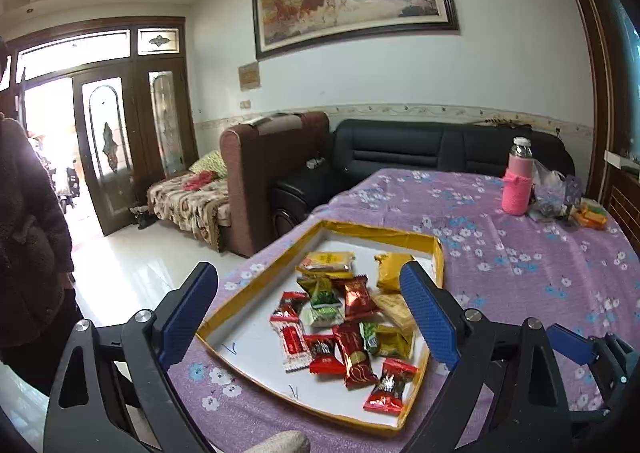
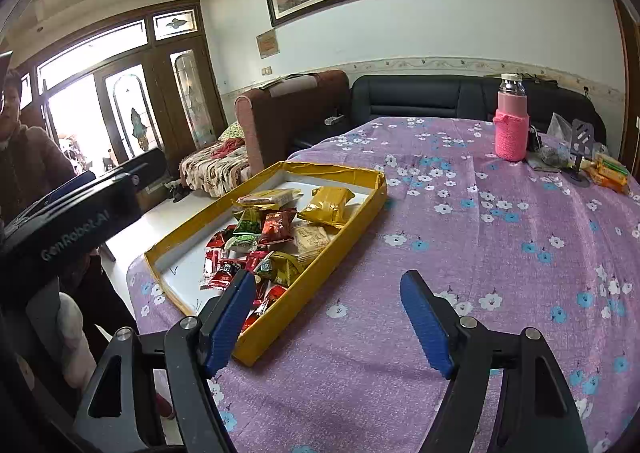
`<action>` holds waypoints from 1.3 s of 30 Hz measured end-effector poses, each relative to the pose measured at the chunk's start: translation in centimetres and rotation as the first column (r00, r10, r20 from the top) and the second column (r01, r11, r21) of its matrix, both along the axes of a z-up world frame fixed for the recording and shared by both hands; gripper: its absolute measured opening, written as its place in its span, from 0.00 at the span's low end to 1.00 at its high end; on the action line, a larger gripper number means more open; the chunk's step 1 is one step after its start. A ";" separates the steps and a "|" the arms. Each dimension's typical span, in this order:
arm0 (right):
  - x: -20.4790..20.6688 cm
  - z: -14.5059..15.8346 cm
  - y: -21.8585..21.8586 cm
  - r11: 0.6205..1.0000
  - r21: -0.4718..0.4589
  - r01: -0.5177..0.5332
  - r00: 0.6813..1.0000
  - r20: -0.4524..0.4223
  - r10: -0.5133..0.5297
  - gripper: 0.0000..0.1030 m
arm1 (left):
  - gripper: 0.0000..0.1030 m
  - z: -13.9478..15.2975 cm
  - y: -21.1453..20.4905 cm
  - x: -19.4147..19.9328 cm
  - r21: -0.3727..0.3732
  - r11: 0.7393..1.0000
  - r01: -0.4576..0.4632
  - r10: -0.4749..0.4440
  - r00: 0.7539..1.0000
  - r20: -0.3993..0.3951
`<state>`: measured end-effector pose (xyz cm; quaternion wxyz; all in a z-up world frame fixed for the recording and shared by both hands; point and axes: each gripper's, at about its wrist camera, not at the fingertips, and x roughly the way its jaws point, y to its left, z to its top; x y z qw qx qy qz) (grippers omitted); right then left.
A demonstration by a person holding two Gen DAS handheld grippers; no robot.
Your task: Organize snacks
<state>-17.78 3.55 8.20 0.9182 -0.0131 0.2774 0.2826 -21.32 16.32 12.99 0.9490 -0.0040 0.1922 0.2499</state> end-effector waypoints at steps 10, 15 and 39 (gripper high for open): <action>-0.7 -1.2 1.2 0.999 -0.023 -0.035 0.999 -0.023 0.034 0.75 | 0.91 -1.9 0.7 1.2 -0.102 0.994 0.041 -0.054 0.991 -0.123; -1.0 -1.5 1.6 0.998 -0.032 -0.047 0.998 -0.033 0.046 0.75 | 0.91 -2.4 0.8 1.4 -0.121 0.991 0.052 -0.070 0.986 -0.151; -1.3 -2.5 2.7 0.995 -0.063 -0.078 0.995 -0.075 0.073 0.76 | 0.91 -3.4 1.1 1.9 -0.200 0.976 0.089 -0.129 0.972 -0.196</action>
